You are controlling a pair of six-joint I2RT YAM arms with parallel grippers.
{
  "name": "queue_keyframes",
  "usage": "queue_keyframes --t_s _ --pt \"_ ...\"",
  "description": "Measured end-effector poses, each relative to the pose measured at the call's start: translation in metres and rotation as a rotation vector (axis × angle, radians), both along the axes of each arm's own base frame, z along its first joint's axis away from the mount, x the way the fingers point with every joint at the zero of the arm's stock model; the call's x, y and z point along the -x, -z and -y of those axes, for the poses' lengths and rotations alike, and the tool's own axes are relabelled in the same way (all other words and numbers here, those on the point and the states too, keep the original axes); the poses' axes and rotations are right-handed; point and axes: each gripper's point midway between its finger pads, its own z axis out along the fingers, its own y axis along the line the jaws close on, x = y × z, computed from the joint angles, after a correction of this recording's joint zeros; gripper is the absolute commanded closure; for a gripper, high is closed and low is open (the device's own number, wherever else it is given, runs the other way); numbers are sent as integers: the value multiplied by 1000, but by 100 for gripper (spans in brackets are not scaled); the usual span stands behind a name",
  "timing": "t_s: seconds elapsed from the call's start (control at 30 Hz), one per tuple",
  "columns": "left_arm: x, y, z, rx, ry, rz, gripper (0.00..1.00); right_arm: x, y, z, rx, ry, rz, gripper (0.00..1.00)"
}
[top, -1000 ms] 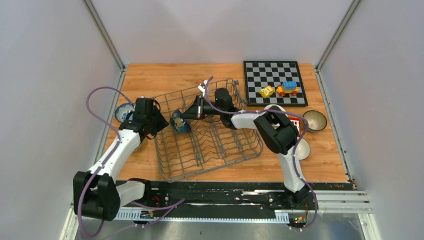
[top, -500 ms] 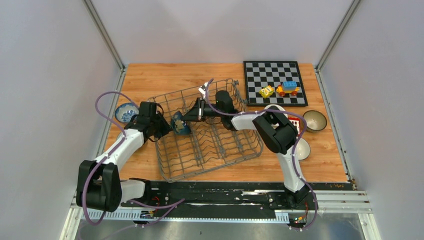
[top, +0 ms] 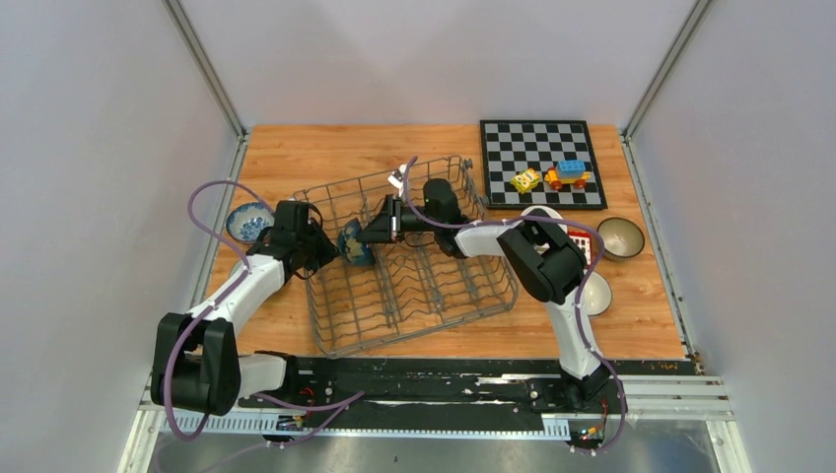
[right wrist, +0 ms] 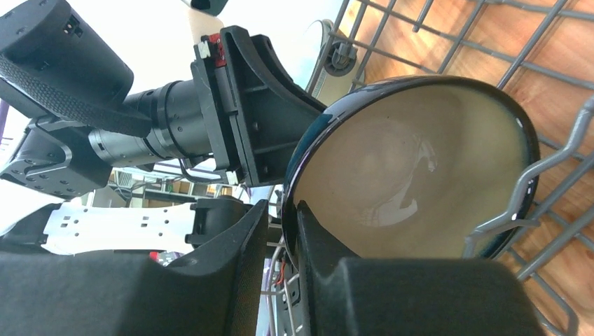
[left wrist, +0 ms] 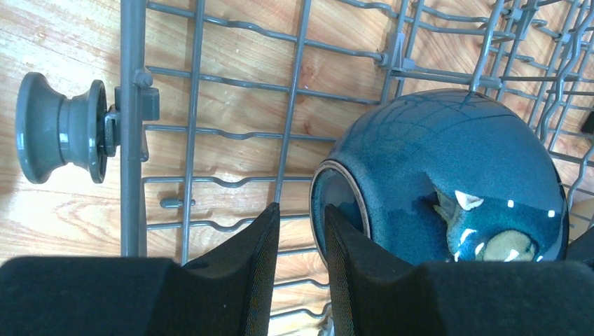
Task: Unload the bowls from the dish rack
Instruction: Pick up the bowl from the dish rack.
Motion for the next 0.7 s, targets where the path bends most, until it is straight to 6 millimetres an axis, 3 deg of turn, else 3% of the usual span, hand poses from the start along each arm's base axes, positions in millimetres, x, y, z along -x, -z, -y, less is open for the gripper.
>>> queue_keyframes --t_s 0.23,0.47,0.7 --pt "0 2 1 5 4 6 67 11 6 -7 28 -39 -11 75" --pt "-2 1 1 7 5 14 68 13 7 -13 41 -56 -5 100" --pt "1 -5 -1 -5 -3 25 63 14 5 -14 45 -71 -15 100"
